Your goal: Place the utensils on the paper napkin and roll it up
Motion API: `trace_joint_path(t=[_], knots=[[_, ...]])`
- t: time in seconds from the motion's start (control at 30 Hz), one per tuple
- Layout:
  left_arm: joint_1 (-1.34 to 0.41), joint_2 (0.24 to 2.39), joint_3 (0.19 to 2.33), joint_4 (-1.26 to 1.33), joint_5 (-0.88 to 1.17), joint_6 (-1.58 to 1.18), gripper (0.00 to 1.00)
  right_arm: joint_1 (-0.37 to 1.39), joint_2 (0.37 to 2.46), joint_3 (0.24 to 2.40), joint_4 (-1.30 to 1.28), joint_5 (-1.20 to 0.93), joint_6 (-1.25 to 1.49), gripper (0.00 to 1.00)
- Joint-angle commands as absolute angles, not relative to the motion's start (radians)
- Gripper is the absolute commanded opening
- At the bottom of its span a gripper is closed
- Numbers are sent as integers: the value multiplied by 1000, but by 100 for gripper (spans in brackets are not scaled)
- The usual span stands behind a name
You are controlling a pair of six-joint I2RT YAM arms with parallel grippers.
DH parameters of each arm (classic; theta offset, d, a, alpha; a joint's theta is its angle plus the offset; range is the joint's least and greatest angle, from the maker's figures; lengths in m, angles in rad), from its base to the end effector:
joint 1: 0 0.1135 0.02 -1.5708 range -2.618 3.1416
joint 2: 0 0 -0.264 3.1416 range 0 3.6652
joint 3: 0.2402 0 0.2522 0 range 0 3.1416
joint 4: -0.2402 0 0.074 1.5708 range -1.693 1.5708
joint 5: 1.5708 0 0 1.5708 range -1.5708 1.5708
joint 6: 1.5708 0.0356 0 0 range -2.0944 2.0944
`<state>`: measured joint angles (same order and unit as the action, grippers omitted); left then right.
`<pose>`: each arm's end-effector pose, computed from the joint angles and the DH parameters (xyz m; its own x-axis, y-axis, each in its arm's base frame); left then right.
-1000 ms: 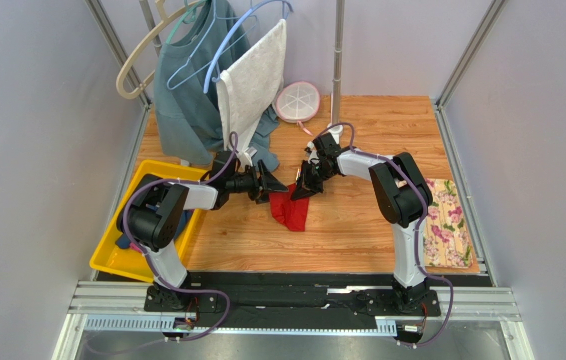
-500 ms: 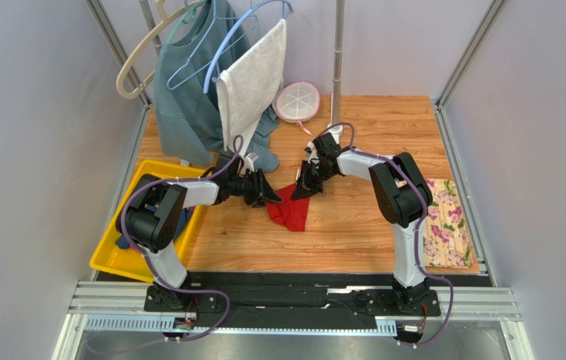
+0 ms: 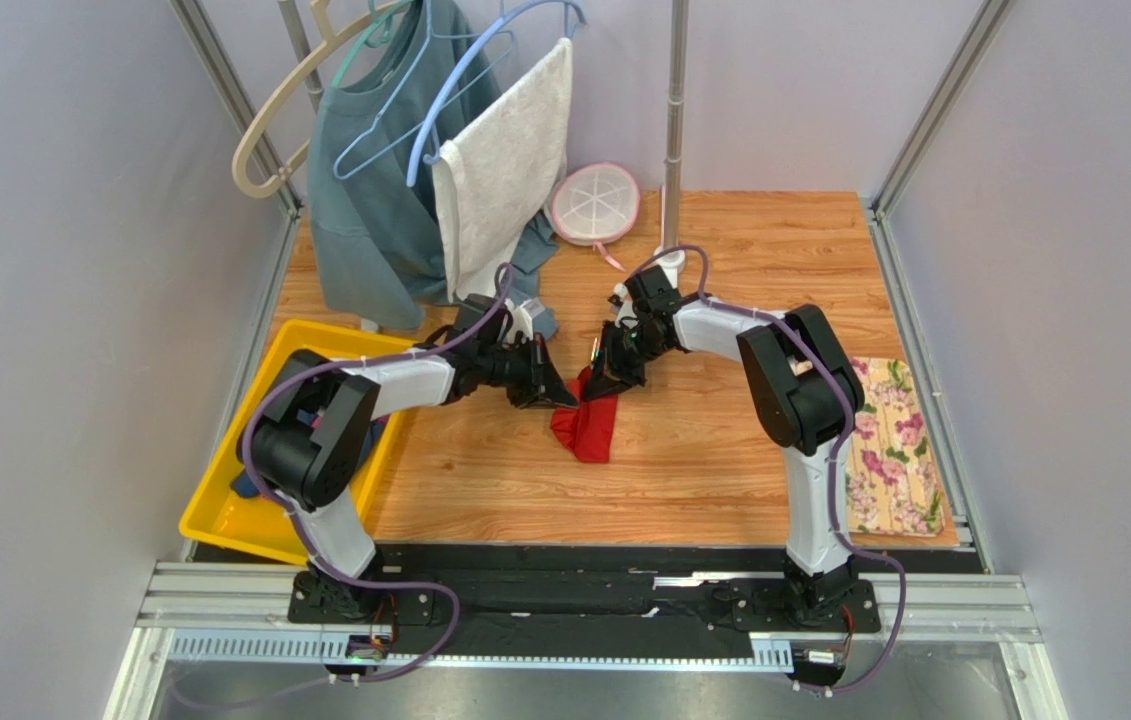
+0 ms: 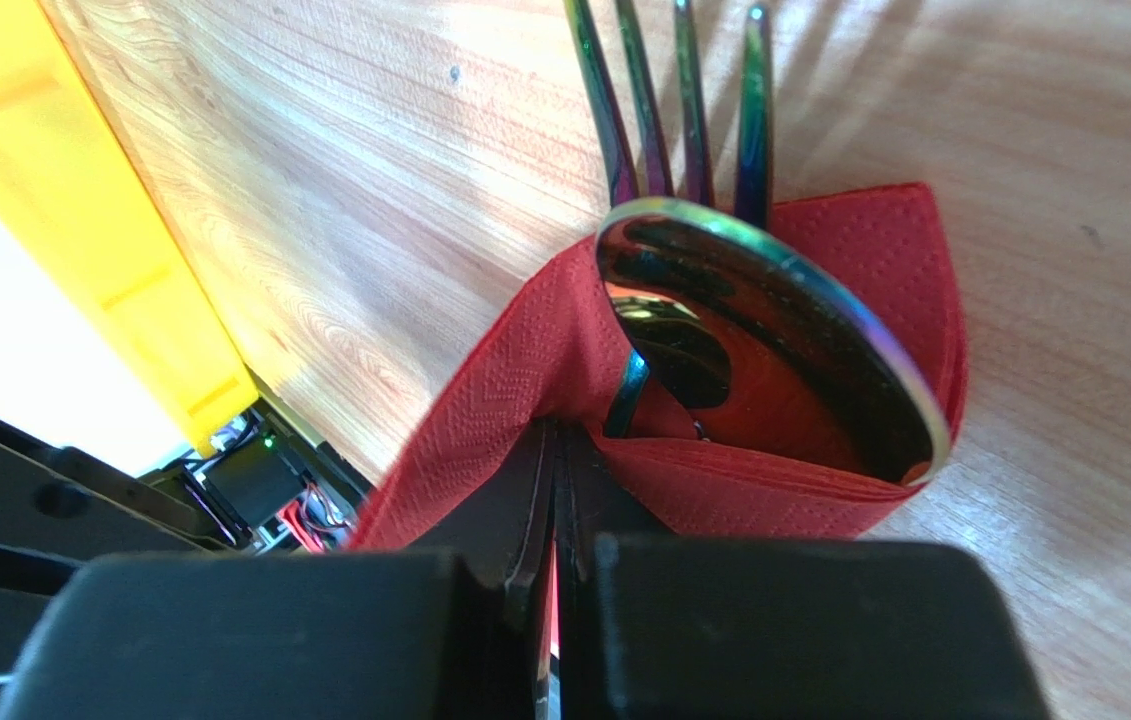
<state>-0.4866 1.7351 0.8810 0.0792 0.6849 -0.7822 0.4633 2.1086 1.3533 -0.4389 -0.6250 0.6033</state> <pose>0.2917 -0.1798 0.1576 -0.9756 -0.1015 -0.1949 0.1044 0.5663 -0.8176 0.3597 0.2030 0.1203 -0.9999 0.0148 0.0059 0.0150 0.7540 0.6567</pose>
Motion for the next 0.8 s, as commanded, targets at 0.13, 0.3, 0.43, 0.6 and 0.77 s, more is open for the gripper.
trace_joint_path(t=[0.13, 0.3, 0.43, 0.6, 0.77], knots=[[-541, 1833, 945, 117, 657, -805, 3, 474, 2174, 1310, -457, -492, 578, 0], [-558, 1885, 1023, -32, 572, -761, 10, 474, 2169, 1307, -457, -497, 580, 0], [-558, 1904, 1032, -89, 505, -753, 15, 474, 2163, 1307, -462, -500, 581, 0], [-555, 1930, 1032, -178, 446, -753, 8, 472, 2151, 1324, -488, -526, 584, 0], [-554, 1951, 1042, -209, 433, -747, 0, 474, 2109, 1370, -537, -567, 569, 8]])
